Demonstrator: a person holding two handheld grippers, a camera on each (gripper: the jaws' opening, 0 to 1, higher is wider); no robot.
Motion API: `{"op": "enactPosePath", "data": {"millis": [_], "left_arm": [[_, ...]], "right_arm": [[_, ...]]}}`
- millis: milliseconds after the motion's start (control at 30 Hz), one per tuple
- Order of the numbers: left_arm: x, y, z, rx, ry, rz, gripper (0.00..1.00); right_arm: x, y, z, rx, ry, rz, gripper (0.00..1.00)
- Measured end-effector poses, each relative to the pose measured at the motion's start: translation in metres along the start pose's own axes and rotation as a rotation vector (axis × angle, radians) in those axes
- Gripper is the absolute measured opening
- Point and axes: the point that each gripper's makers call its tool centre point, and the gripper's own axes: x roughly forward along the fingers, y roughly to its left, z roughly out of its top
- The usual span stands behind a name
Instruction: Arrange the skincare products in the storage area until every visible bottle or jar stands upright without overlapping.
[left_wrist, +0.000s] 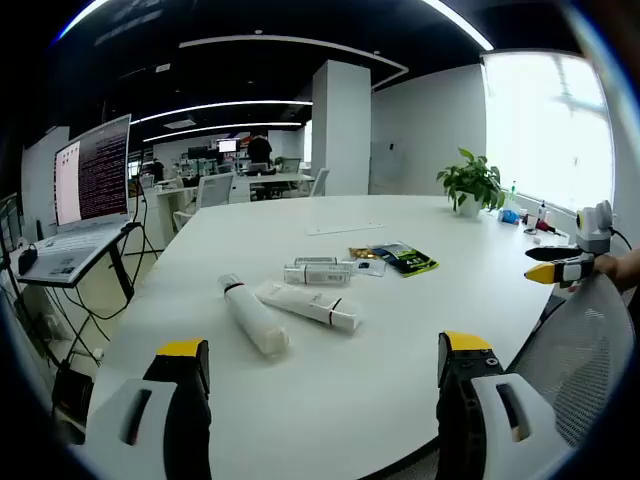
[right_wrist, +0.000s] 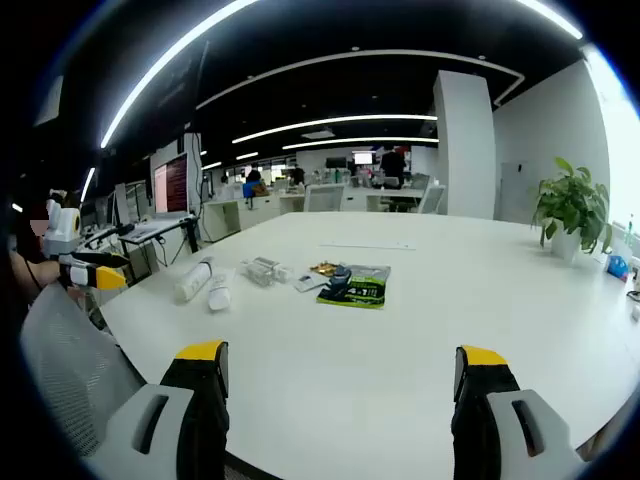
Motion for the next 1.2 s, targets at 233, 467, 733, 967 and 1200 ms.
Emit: {"op": "enactPosePath", "data": {"millis": [233,467,733,967,1200], "left_arm": [[-0.0003,-0.0009,-0.0002,0.008,0.004,-0.003,0.88],[-0.0005,-0.0007,0.0001,0.007,0.001,-0.004,0.88],[-0.0004,-0.0016,-0.0007,0.015,0.008,-0.006,0.88],[-0.0006,-0.0021,-0.0016,0.021,0.012,-0.008,0.87],[-0.0007,-0.0016,-0.0022,0.021,0.01,-0.008,0.87]], "right_arm": [[0.0011,0.0001,-0.0013,0.001,0.007,0.002,0.99],[0.0009,-0.0003,-0.0017,0.003,0.007,0.002,0.98],[0.0007,0.0,-0.0011,0.005,0.006,0.004,0.98],[0.0005,-0.0009,-0.0018,0.008,0.009,-0.001,0.98],[0.0004,-0.0018,-0.006,0.009,0.034,-0.007,0.98]]}}
